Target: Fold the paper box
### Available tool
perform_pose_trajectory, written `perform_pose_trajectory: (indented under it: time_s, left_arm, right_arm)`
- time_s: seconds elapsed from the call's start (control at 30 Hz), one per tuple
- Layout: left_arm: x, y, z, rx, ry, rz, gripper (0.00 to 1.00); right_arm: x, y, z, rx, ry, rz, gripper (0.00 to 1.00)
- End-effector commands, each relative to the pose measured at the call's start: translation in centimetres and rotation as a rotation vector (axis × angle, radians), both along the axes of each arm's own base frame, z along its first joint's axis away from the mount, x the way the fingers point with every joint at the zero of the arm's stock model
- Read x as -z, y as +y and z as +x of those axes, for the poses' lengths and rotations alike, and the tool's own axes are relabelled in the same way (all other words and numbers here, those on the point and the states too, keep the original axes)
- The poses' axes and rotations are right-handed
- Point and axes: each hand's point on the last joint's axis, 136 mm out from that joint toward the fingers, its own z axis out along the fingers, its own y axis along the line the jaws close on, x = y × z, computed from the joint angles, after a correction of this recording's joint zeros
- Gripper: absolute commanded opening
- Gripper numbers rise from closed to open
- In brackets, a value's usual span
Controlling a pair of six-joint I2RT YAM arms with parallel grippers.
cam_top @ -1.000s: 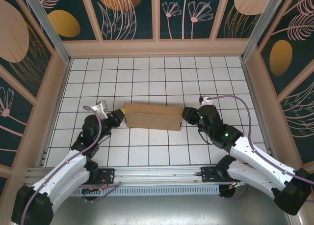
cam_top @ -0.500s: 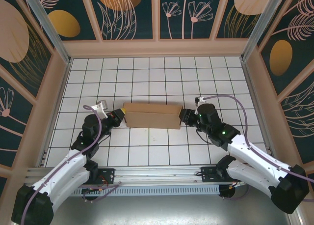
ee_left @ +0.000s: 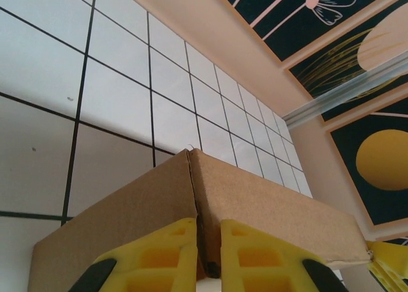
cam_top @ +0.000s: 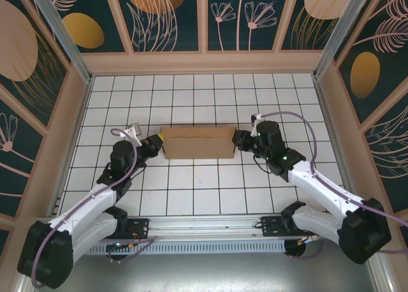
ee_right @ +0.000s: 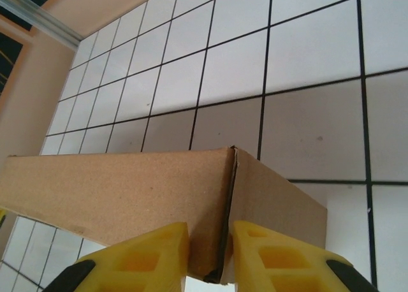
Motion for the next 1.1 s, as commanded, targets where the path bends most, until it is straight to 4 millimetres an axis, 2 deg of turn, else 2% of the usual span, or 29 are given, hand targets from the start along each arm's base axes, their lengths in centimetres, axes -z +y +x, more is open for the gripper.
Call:
perform_pose_trajectory:
  time_s: [0.0,0.1,0.3,0.43,0.53,0.67,0.8,0.93,1.07]
  left_arm:
    - [-4.1,-1.9,1.7,0.060,-0.118,-0.020,0.10]
    - [-5.1,-2.6,3.6,0.055,-0.148,-0.009,0.09]
    - [-7.2,-3.8,7.2,0.057,-0.243,0.028,0.08]
    - [-7.9,-4.3,8.5,0.069,-0.349,0.080,0.01]
    - [-7.3,-4.6,8.4,0.082,-0.438,0.098,0.00]
    - [-5.8,-4.0,6.9,0.073,-0.487,0.073,0.00]
    - [-3.2,-3.0,5.6,0.048,-0.434,0.081,0.02]
    - [-1.5,-3.6,4.3,0.058,-0.379,0.085,0.05]
    - [0.2,-4.0,3.1,0.053,-0.285,0.137,0.12]
  right_arm:
    - [-3.3,1.8,1.6,-0.091,-0.074,0.036,0.25]
    - [-4.8,1.7,4.1,-0.080,-0.108,0.040,0.25]
    - [-6.0,0.7,8.3,-0.065,-0.157,0.053,0.25]
    - [-5.7,0.3,9.5,-0.090,-0.232,0.057,0.25]
    - [-4.7,0.4,9.1,-0.142,-0.315,0.043,0.25]
    - [-2.5,0.4,7.9,-0.181,-0.355,0.030,0.22]
    - [-1.1,0.1,6.4,-0.174,-0.376,0.033,0.21]
    - [0.9,-0.5,5.2,-0.151,-0.346,0.010,0.20]
    - [1.5,-0.5,3.3,-0.120,-0.356,0.003,0.20]
